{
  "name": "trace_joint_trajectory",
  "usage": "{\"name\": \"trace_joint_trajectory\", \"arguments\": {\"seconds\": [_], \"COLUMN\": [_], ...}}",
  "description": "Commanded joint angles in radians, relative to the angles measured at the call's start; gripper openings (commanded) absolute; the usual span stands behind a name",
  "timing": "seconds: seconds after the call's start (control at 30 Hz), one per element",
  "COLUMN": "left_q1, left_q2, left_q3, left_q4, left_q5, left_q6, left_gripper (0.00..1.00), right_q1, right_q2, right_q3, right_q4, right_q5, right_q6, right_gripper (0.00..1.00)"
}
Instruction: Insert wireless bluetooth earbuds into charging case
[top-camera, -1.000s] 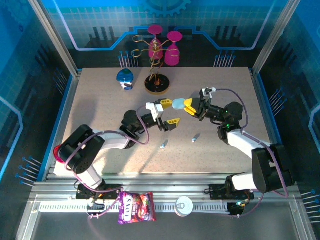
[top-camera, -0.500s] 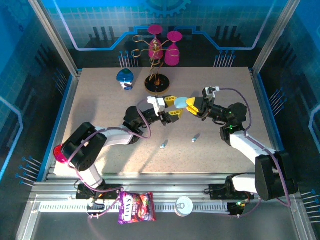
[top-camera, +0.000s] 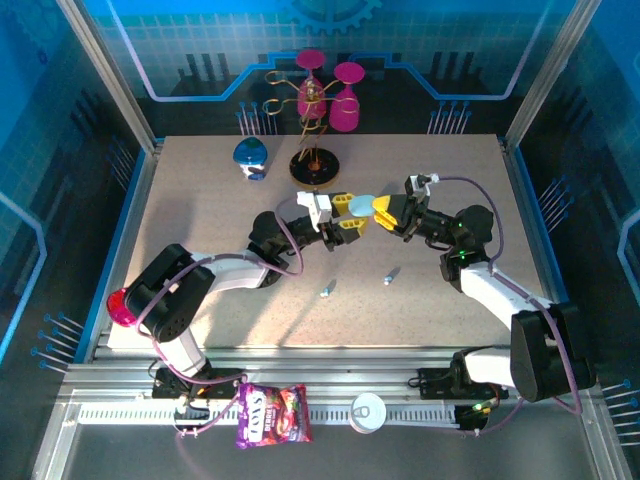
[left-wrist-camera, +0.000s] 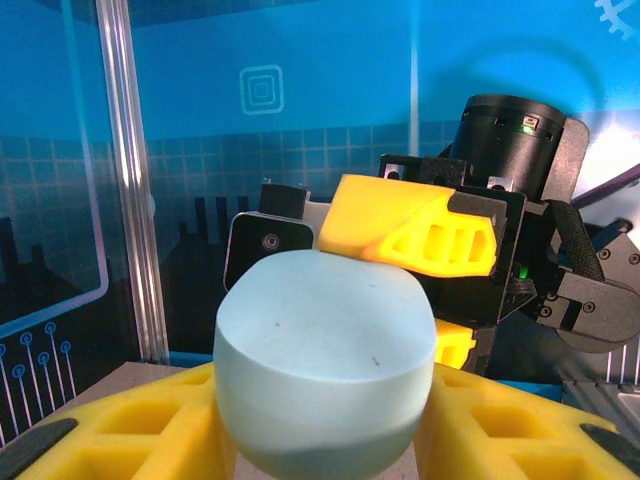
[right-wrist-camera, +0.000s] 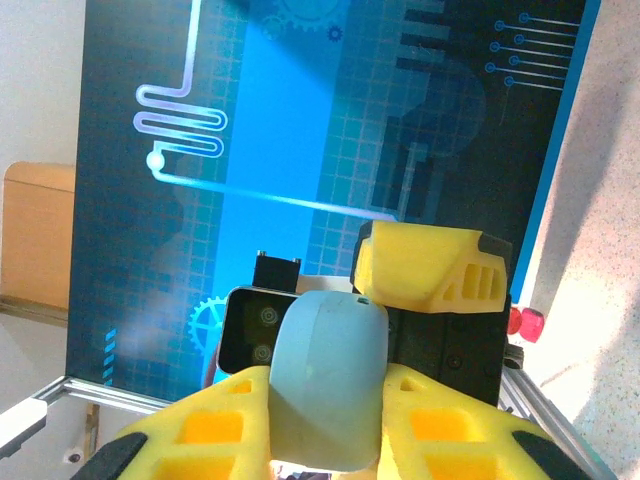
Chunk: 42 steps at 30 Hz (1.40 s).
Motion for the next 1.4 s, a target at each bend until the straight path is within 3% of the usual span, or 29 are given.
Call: {"name": "trace_joint_trajectory", "arguments": {"seconds": [0.0, 0.2, 0.33, 0.63, 0.73, 0.8, 1.0, 1.37], "left_q1": [-0.008, -0.008, -0.007, -0.008, -0.008, -0.008, -0.009, -0.009], "left_q2": [0.011, 0.012, 0.01, 0.012, 0.011, 0.011, 0.014, 0.017], "left_q3": [0.032, 0.029, 0.03, 0.034, 0.033, 0.032, 0.033, 0.03], "left_q4": [0.035, 0.036, 0.035, 0.035, 0.035, 0.035, 0.035, 0.035], "left_q5": [0.016, 0.021, 0.024, 0.032, 0.035, 0.034, 0.038, 0.041], "left_q6": [-0.027, -0.031, -0.035, -0.039, -0.041, -0.04, -0.036, -0.027], "left_gripper": [0.43, 0.35, 0.44, 0.39, 0.49, 0.5, 0.38, 0.27], "right_q1": [-0.014, -0.014, -0.014, -0.014, -0.014, -0.014, -0.014, -0.011], "right_q2": [-0.017, -0.013, -0.013, -0.011, -0.009, -0.009, -0.005, -0.006], "right_q3": [-0.011, -0.011, -0.017, -0.017, -0.019, -0.019, -0.02, -0.018], "right_q4": [0.002, 0.005, -0.006, -0.019, -0.028, -0.026, -0.02, -0.001], "right_q5": [0.015, 0.012, 0.014, 0.012, 0.014, 0.014, 0.015, 0.016], "right_q6": [-0.025, -0.023, -0.034, -0.045, -0.049, -0.049, -0.043, -0.025], "right_gripper": [0.23, 0.22, 0.23, 0.23, 0.23, 0.23, 0.23, 0.26]}}
